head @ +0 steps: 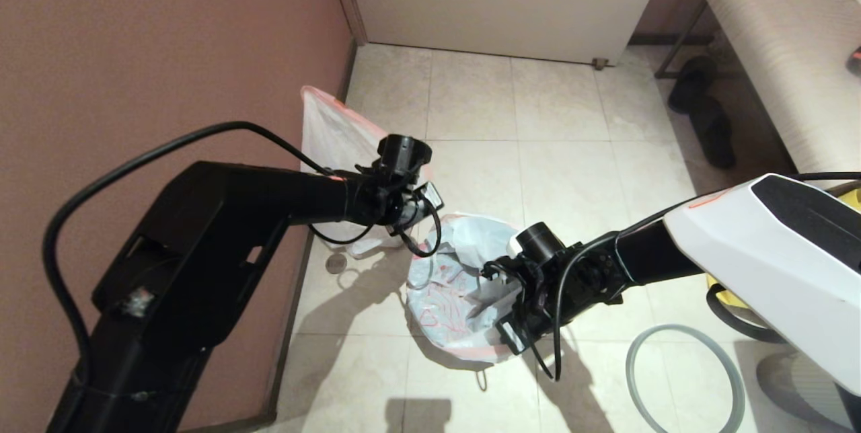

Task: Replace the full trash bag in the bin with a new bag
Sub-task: Put the new garbage bag on the trash can

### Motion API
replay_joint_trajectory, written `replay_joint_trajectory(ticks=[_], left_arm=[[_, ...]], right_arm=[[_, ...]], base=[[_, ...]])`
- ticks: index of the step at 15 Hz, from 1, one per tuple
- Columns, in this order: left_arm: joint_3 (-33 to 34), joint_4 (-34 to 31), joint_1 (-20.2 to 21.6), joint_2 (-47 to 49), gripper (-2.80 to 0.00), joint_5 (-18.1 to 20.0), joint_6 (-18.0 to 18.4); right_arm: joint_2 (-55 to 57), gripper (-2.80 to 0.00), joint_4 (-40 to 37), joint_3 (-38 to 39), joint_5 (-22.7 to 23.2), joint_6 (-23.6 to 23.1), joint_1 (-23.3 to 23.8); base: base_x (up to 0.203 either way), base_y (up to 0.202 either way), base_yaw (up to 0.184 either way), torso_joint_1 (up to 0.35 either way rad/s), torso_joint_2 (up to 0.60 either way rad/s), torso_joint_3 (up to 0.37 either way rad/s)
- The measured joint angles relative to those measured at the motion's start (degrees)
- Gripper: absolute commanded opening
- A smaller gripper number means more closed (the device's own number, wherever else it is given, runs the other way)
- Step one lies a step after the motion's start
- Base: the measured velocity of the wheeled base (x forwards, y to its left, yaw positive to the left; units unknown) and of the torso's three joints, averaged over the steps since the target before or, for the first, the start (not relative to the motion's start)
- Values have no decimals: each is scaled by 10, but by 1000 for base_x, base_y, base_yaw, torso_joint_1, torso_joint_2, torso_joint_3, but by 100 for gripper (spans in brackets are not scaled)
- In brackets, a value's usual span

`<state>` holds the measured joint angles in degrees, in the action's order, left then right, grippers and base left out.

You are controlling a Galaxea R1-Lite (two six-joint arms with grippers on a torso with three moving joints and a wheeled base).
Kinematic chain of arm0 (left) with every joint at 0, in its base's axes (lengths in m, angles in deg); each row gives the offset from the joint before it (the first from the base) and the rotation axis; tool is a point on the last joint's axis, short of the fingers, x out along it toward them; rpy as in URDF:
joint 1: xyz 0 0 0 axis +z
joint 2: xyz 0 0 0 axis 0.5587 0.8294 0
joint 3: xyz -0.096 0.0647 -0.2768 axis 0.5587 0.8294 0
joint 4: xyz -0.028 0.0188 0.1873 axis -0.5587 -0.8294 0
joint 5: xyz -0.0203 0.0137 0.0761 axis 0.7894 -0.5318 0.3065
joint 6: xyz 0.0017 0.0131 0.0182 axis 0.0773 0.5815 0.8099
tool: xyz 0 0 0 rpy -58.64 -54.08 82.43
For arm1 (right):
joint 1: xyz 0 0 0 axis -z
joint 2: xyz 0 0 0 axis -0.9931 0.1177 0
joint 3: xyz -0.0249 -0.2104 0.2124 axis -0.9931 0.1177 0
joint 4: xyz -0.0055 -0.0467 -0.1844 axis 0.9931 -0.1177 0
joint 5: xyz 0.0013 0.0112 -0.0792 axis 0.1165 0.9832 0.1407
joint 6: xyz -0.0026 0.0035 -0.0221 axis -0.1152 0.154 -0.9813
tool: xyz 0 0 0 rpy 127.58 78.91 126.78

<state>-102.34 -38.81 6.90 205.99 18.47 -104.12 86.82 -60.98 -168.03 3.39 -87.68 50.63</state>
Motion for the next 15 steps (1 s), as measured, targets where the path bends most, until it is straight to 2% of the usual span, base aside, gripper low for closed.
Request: replay_joint_trajectory(ticks=[3, 7, 11, 15], left_arm=[[0, 0, 0, 24, -280, 0, 0], [0, -2, 0, -47, -280, -1, 0], [1, -2, 0, -71, -280, -1, 0], [1, -2, 0, -76, -280, 0, 1]], right_arm=[[-2, -280, -5, 1, 0, -1, 0], [-14, -280, -31, 5, 0, -18, -2], [-21, -280, -35, 9, 0, -27, -4], [-32, -280, -65, 24, -2, -67, -6]], base=[[0, 0, 0, 0, 0, 0], [0, 0, 0, 0, 0, 0], [0, 0, 0, 0, 0, 0], [0, 0, 0, 0, 0, 0]])
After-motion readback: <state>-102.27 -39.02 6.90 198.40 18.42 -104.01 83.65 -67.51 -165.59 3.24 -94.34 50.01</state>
